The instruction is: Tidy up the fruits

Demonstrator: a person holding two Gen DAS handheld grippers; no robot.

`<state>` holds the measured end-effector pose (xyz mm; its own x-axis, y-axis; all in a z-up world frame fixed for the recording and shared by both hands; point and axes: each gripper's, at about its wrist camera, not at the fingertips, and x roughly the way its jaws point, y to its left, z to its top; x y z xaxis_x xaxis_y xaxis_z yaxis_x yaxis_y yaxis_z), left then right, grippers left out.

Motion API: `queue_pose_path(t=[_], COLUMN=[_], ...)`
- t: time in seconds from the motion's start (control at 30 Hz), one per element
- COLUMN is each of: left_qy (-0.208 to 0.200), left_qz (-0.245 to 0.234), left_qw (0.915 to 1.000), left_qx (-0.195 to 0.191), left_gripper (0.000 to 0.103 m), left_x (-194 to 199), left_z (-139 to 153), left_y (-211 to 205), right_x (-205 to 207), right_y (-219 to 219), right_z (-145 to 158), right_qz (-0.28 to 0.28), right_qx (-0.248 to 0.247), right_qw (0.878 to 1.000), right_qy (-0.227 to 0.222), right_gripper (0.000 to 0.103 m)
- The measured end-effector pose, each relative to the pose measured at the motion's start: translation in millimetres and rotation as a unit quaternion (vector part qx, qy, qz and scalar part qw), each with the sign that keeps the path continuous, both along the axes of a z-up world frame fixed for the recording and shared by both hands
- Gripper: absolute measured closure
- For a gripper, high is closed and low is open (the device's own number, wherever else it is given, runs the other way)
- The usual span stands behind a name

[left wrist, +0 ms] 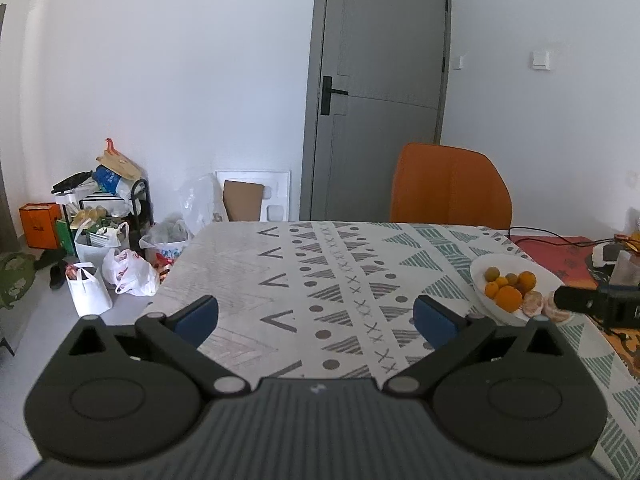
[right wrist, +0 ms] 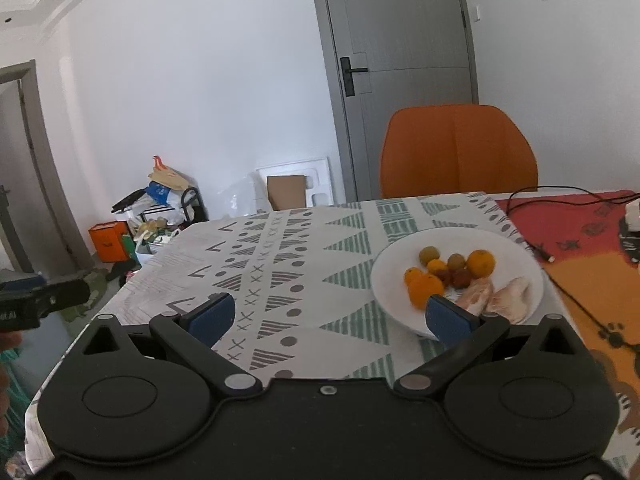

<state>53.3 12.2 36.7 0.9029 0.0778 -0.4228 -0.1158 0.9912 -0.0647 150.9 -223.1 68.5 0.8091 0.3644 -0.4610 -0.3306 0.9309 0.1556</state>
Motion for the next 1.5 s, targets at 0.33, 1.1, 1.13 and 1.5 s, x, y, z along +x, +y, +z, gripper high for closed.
queue_pose_path(t=[0.33, 1.1, 1.13, 1.5], left_qy=[0.013, 0.032, 0.033, 0.037], left_qz=[-0.019, 0.000, 0.001, 0.006], left_qw=[0.9997, 0.9994, 0.9994, 0.9992], left_qx=[0.003, -0.014, -0.015, -0.013], left_gripper=[0.000, 0.000, 0.000, 0.000], left_x=[-16, -18, -18, -17], left_z=[-16, -23, -23, -24], left_y=[-5, 2, 3, 6], right_x=[-16, -25, -25, -25], right_y=[-5, -3, -2, 0], right_z=[-3, -22, -22, -26], right_qz=[-0.009, -0.007, -0.006, -0.001], right_qx=[-0.038, -0.011, -0.013, -0.013], right_qw=[0.999, 0.999, 0.999, 0.999], right_qy=[0.011, 0.041, 0.041, 0.046], right_gripper=[0.000, 0.000, 0.000, 0.000])
